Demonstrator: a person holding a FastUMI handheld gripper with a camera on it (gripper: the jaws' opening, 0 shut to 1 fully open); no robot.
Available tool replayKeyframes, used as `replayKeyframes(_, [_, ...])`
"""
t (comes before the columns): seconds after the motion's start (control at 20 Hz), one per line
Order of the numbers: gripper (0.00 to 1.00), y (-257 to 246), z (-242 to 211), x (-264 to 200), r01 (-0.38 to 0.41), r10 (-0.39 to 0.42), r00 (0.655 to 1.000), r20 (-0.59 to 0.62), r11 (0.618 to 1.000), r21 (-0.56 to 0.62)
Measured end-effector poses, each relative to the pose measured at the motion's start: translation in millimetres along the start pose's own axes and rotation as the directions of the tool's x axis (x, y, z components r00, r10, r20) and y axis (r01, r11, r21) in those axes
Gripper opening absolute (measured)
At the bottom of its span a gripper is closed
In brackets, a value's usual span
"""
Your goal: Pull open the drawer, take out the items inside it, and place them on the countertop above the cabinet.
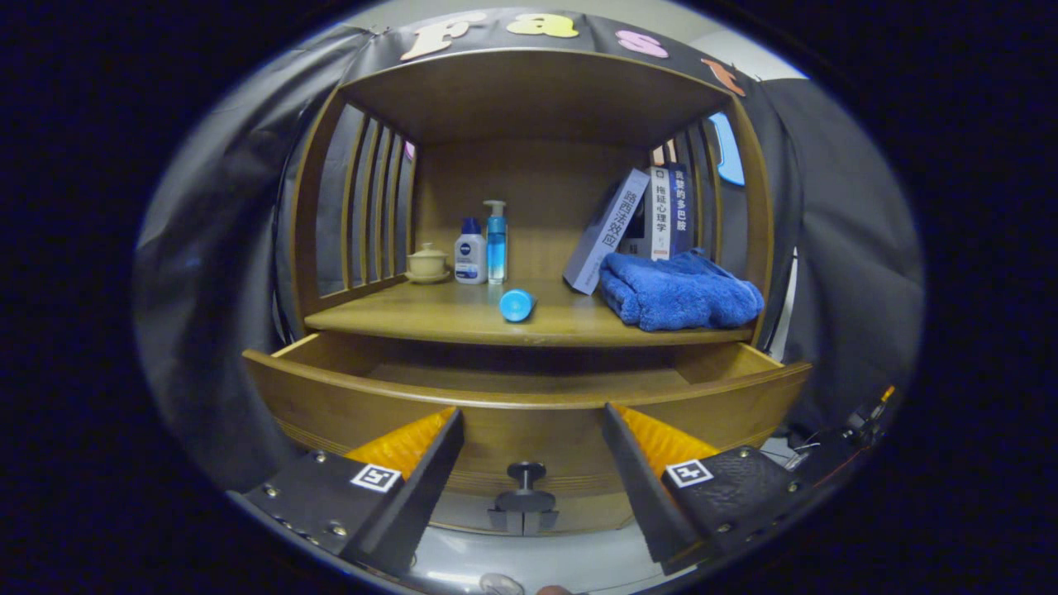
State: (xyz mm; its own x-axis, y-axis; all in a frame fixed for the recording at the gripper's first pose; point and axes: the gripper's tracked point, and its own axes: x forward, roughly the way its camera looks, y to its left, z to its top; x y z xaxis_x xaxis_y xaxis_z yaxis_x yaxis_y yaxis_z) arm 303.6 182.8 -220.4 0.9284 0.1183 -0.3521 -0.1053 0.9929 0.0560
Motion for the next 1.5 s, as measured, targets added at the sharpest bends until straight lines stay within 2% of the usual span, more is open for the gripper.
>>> replayKeyframes(0.7, [1.00, 6.1, 13.7, 63.0, 0.011, -0.011, 1.000, 0.008, 1.000, 0.001])
replayKeyframes(1.05, [1.00, 10.4, 17.0, 77.6, 0.019, -0.019, 1.000, 0.013, 1.000, -0.011])
replayKeyframes(1.5, [1.00, 5.4, 22.9, 73.0, 0.032, -0.031, 0.999, 0.039, 0.999, -0.039])
